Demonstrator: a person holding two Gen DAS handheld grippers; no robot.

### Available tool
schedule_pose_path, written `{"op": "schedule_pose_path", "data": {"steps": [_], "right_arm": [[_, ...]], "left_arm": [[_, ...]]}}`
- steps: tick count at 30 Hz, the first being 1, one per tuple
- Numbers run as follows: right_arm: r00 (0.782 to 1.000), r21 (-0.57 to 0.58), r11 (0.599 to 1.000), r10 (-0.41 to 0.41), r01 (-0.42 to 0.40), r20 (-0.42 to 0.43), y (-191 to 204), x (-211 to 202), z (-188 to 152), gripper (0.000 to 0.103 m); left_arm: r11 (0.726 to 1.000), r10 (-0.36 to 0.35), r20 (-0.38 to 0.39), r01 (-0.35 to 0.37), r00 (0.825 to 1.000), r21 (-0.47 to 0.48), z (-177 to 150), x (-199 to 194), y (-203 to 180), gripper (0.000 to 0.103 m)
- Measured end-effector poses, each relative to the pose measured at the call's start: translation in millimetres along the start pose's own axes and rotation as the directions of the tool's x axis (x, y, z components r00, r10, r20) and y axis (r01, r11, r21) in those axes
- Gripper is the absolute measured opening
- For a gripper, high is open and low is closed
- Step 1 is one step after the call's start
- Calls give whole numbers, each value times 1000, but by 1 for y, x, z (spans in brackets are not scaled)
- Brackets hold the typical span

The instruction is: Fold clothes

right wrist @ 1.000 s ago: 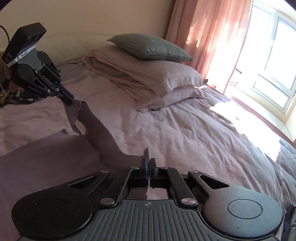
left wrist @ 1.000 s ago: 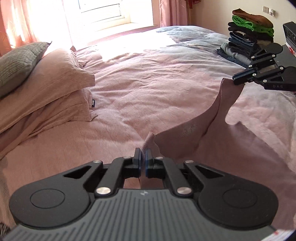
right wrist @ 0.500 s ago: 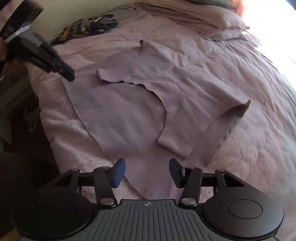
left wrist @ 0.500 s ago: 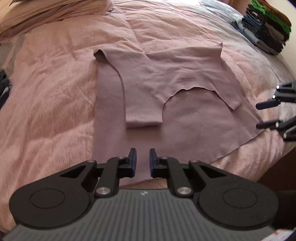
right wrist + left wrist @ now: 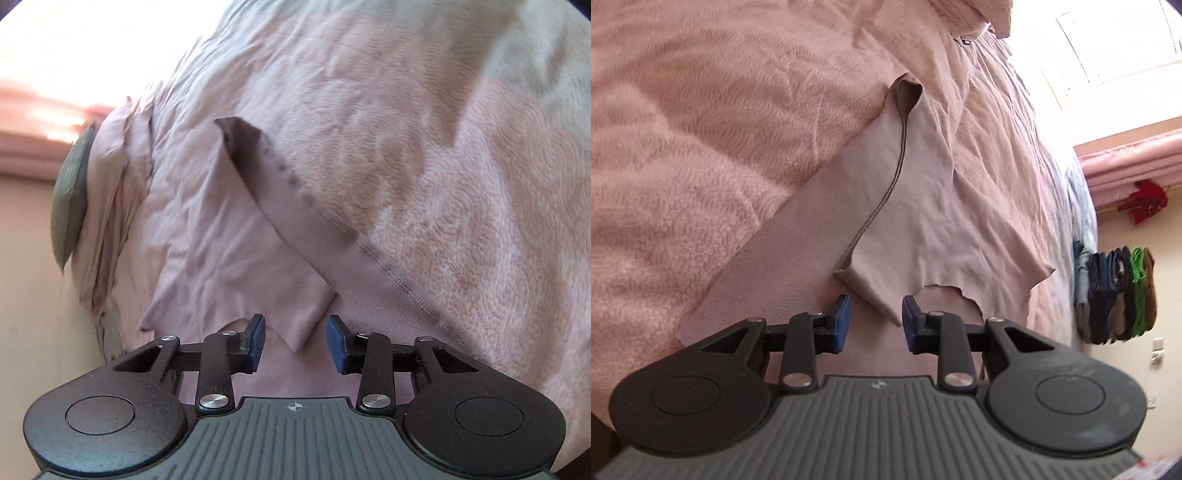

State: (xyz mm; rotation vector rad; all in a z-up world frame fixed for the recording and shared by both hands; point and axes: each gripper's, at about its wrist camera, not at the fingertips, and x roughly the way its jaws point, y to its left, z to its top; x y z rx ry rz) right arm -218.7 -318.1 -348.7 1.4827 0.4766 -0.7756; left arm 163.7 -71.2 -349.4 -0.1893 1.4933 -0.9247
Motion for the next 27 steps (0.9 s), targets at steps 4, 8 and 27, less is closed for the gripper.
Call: {"op": "schedule_pose_path", "data": {"steps": [4,8,27], "right_arm": [[1000,96,995,12,-13,18,-15,12,5,10],[996,22,1000,20,-22,82,-12,-3,2,0],[1000,-26,1000,15,-14,27,-28,-55,-37,0]], "left_arm": [[1000,-10,-11,10,1000,-24,6,9,5,24],[1000,-23,-13,23,1000,-19,6,12,8,0],[992,23,-16,-21,1000,122,-42,-29,16,0]]}}
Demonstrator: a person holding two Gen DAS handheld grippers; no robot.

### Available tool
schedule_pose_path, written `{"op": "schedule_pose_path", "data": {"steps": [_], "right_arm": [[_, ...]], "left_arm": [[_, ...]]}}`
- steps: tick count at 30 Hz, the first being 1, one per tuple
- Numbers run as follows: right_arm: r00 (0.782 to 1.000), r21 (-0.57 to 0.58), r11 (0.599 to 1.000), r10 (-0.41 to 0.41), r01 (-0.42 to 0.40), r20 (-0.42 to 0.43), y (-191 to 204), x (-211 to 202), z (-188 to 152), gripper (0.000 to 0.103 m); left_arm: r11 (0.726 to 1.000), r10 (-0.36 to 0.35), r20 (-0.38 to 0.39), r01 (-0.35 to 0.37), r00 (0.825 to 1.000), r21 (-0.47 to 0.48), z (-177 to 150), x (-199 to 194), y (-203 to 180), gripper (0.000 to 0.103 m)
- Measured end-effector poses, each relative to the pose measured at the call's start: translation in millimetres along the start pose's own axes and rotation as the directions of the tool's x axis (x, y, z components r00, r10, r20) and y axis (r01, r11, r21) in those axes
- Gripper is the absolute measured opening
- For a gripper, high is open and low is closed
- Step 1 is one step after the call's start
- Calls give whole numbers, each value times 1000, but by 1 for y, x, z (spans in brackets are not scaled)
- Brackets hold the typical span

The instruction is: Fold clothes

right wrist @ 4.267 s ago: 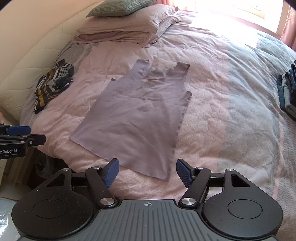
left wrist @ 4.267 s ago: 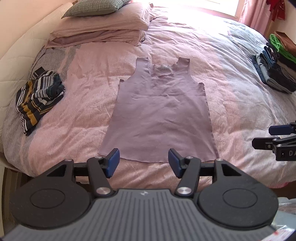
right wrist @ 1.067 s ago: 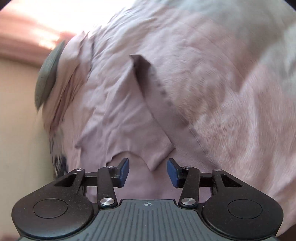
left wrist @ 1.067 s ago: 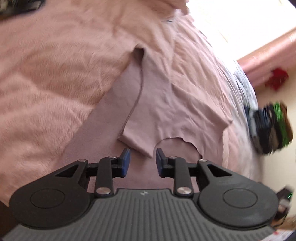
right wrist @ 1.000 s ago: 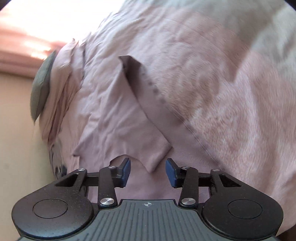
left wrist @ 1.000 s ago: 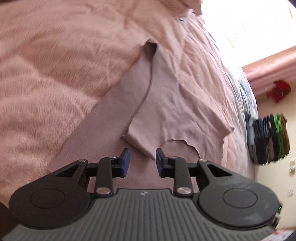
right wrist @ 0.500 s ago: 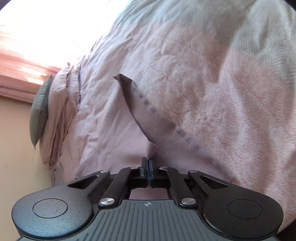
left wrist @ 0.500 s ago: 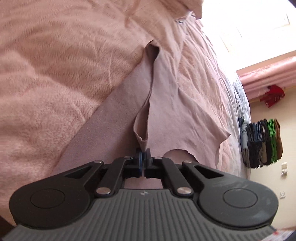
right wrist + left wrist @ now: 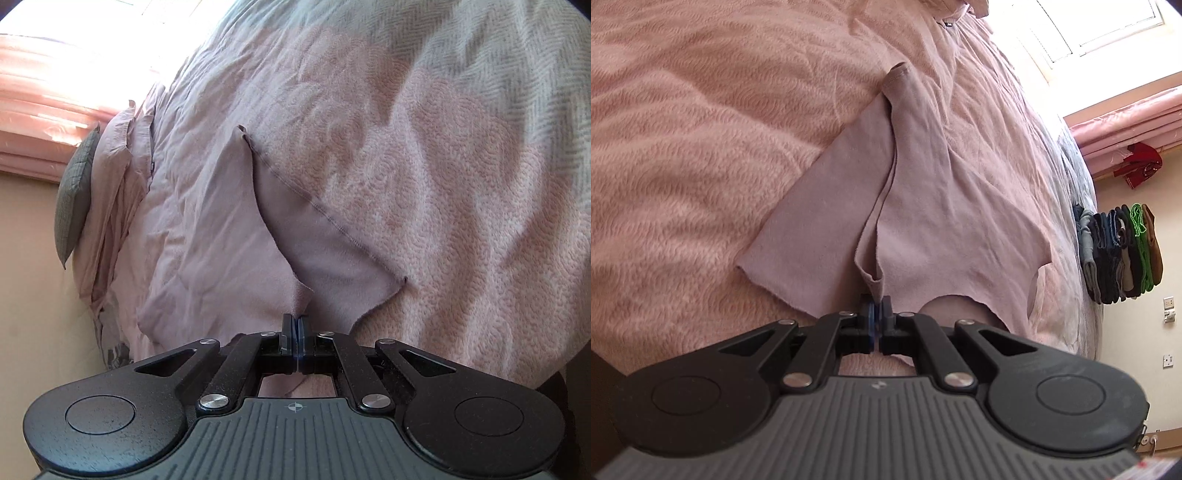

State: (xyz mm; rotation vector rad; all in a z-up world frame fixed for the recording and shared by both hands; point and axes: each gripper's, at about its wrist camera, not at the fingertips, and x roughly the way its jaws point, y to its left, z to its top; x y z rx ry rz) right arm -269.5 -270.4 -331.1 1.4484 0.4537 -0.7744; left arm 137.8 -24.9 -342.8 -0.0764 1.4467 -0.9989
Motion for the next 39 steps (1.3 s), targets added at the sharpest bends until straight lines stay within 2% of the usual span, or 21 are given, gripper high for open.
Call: {"op": "schedule_pose_path", "data": {"steps": [5,10,12,15,18,19,20,22,25,27,31,33,35,38,39], "right_arm": [[1000,8,1000,3,-3,3,0,-2,-9,0],[999,-16,999,-52,52,-6,-5,4,-15,0],[996,-46,995,-87,86,-19,-4,9,-17,0],[990,-159,979,-136,128,-38,8,14,-17,0],[954,-342,920,-257,193,-154,32,23,-14,2],[936,-415,881,-314,226,-156,43,22,-13,6],[928,-472,845,-350,252,-131,52,19,-11,15],[926,-570,764,-376,301,-16,72,7,-6,18],[931,-641,686,-337,344,140,96,3,8,18],[933,-683,639,-289,353,213,111,12,17,18],[932,-757,544,-207,362,297,143,61,41,18],[933,-781,512,-165,358,319,148,86,51,18],[927,-789,487,-167,375,337,144,112,63,18],[914,-767,496,-226,406,337,123,143,83,18],[914,-761,507,-236,404,329,114,149,88,18]], "left_arm": [[1000,0,2,0,1000,-5,-2,1,0,0],[1000,9,-3,-9,1000,-2,-4,3,4,0],[1000,17,-3,-17,1000,-4,-5,5,6,0],[999,38,-6,-38,999,9,-6,9,5,1],[997,65,-30,-64,997,36,-4,7,-1,1],[996,73,-41,-70,997,51,-3,4,-3,2],[994,85,-47,-82,995,69,-1,-1,-5,3],[986,119,-36,-114,992,120,3,-16,-11,4],[963,158,40,-163,987,213,19,-37,-23,5],[948,153,102,-175,983,266,38,-39,-37,5],[910,96,198,-167,975,380,83,0,-77,5],[892,80,228,-172,970,418,104,27,-91,5],[873,68,242,-175,968,455,119,54,-98,6],[849,107,249,-219,963,480,134,89,-92,7],[844,142,241,-245,960,477,136,101,-85,6]]}}
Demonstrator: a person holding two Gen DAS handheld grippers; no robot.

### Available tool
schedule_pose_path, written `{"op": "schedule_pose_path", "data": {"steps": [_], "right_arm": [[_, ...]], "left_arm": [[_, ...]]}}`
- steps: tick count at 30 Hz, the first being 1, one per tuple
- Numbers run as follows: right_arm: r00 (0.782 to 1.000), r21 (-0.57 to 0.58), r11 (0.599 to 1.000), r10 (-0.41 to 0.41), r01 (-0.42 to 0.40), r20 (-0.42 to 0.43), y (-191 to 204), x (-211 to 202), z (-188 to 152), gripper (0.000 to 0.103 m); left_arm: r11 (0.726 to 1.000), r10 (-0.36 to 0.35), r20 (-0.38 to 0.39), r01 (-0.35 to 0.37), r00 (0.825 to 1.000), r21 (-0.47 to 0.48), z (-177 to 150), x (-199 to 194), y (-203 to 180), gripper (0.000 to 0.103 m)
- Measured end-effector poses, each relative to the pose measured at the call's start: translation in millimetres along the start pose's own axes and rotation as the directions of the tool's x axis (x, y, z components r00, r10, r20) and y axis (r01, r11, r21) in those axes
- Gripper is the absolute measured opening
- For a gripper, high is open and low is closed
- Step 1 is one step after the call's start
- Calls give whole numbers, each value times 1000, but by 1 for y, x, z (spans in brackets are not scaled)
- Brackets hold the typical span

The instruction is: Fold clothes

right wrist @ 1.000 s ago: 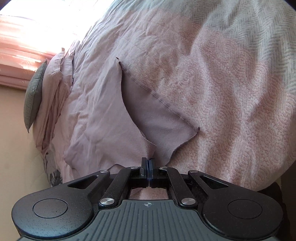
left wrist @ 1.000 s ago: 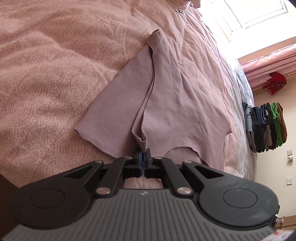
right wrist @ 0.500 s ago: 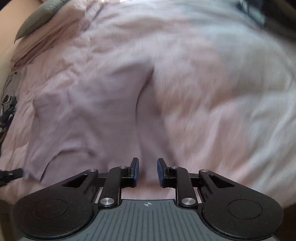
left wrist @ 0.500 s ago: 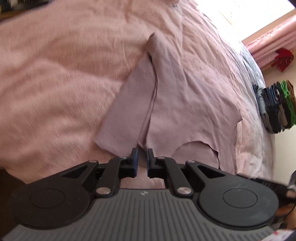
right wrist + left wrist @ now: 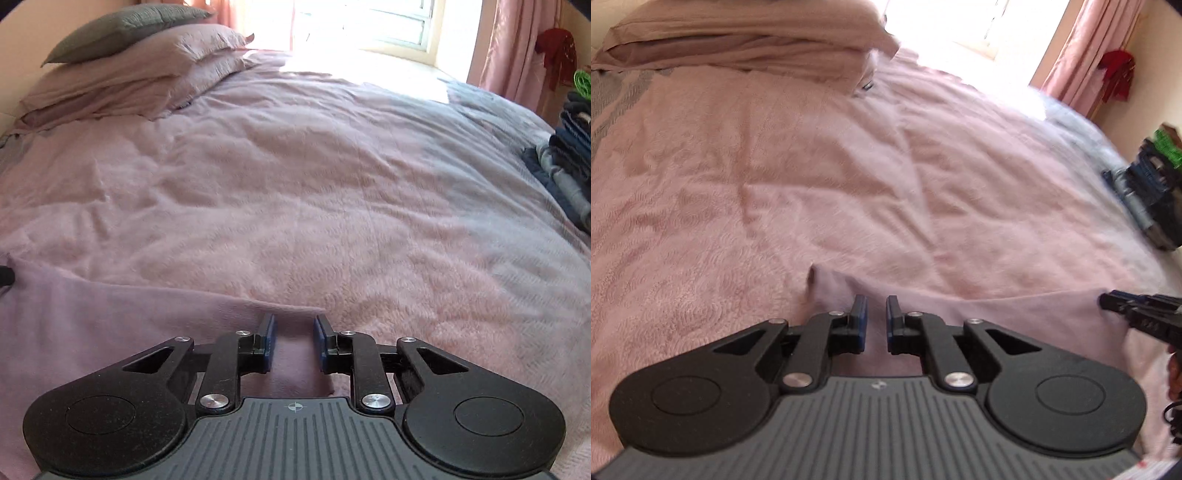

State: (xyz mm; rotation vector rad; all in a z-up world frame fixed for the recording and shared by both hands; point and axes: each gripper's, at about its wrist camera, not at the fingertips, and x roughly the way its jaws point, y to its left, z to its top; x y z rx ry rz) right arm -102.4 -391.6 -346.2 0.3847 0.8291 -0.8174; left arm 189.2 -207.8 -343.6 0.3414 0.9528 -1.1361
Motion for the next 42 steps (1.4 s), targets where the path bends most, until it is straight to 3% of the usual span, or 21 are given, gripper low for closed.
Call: {"op": "schedule_pose_path", "data": {"steps": [2,4,6,10,15,18,20,24,25,26,27,31,34,42], "right_arm": [[1000,39,999,19,-19,-1,-11,2,-3,18],[1000,50,999,-11,12,-2,-15,-12,0,18],[1000,53,998,-19,18,16,-12,-37,-1,18],[998,54,997,62,-63,31,6,-102,-25,18],[986,72,988,141,-134,-90,39,-148,-85,18],[974,105,988,130,-112,-183,46,-143,-116,18],[958,79,992,115,-98,-262,47,-134,-127,18],[944,108,990,123,-94,-304,42,-145,-113,22],[942,129,988,126,-89,-312,39,-150,-109,28],[941,151,984,134,-90,-311,37,-157,-105,47],[940,177,979,151,-100,-305,33,-165,-99,56],[930,228,961,219,-154,-296,29,-194,-74,58],[924,212,962,233,-173,-304,29,-212,-60,58],[919,181,955,278,-234,-279,16,-237,-44,58]], "left_arm": [[1000,10,-34,-11,999,-23,-8,16,11,5],[999,6,-28,-7,1000,-44,-10,12,16,4],[998,11,-18,-12,1000,-55,-10,0,15,4],[999,4,-4,-4,1000,-34,-25,-48,0,6],[999,-30,-77,29,997,-17,-78,-106,-25,6],[999,-32,-159,31,987,-7,-115,-117,-35,7],[1000,14,-199,-12,980,13,-132,-113,-39,7],[999,44,-218,-47,975,-7,-133,-120,-42,8],[998,54,-225,-57,973,-5,-130,-124,-44,8],[998,68,-232,-69,970,1,-127,-128,-48,8],[996,83,-246,-84,966,9,-123,-133,-51,9],[990,141,-317,-137,938,35,-105,-153,-65,26],[989,151,-324,-138,934,61,-93,-173,-76,37],[979,204,-291,-189,935,79,-79,-209,-108,41]]}}
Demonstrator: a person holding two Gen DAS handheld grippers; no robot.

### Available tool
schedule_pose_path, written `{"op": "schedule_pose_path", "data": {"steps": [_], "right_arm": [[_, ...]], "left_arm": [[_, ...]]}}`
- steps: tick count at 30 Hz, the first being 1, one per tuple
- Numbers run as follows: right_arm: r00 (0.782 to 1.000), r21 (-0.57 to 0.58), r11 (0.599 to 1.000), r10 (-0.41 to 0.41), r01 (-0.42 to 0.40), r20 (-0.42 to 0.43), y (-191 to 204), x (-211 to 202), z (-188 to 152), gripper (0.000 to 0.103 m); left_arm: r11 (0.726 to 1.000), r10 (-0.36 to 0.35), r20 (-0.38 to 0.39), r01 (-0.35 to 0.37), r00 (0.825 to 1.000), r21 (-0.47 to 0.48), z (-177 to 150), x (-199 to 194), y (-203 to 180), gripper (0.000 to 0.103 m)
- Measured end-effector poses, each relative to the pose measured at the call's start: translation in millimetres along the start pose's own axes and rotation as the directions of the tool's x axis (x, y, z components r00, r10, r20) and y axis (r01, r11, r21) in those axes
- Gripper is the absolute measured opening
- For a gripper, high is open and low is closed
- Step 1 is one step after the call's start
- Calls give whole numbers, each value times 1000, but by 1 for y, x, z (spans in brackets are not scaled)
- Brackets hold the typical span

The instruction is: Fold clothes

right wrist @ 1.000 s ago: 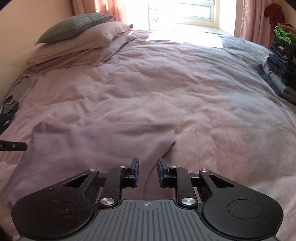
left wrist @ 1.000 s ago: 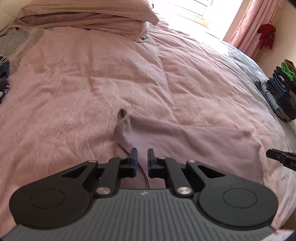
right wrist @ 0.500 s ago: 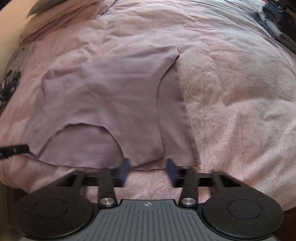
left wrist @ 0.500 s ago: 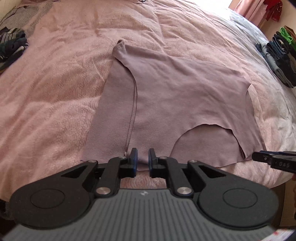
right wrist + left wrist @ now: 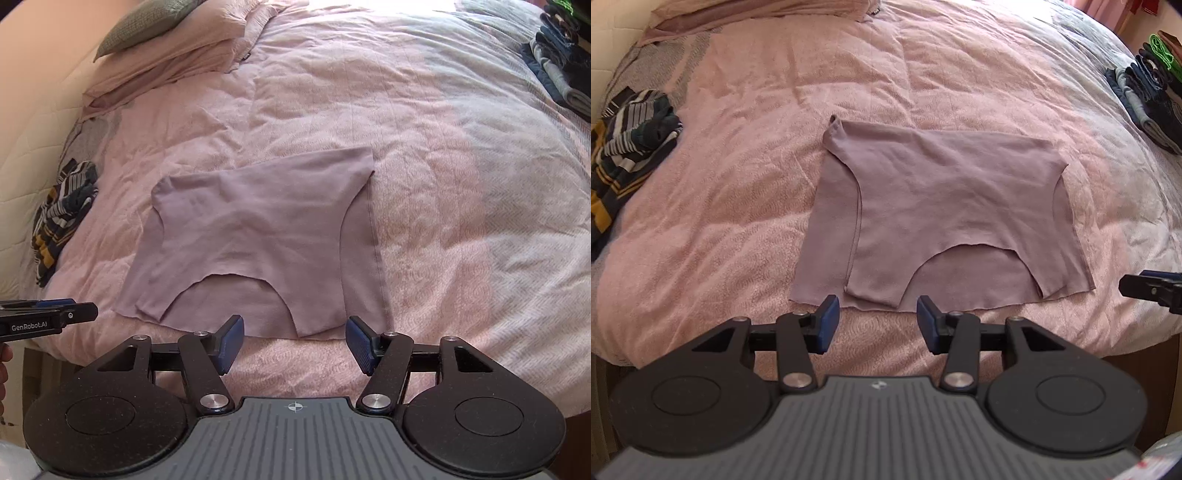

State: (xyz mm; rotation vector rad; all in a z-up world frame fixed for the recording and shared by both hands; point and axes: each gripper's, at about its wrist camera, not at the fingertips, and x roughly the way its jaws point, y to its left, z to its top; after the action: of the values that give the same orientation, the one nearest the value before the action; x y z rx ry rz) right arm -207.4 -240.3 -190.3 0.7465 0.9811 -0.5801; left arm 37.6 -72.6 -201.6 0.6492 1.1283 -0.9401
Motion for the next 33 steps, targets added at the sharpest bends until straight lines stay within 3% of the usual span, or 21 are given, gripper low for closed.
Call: {"op": "schedule_pose_path", "data": {"steps": [8,13,25,33], "right_arm": [[998,-100,994,38,-33,51,-22,-29,16,58],[998,-99,994,46,-42,39,-39,-29,20,58],[1000,-138,990,27,-29,-14,-55,-17,20,58],[1000,-135,991,7,-10,-20,-79,-6,17,58]], "left_arm": [[998,27,76,-23,997,-53,0,-32,-42,41],[997,34,107,-26,994,-77,-1,-42,-60,41],[986,100,73,-90,992,-139,-2,-38,-57,42],[977,104,34,-95,994,-191,-17,-24,-48,42]]}}
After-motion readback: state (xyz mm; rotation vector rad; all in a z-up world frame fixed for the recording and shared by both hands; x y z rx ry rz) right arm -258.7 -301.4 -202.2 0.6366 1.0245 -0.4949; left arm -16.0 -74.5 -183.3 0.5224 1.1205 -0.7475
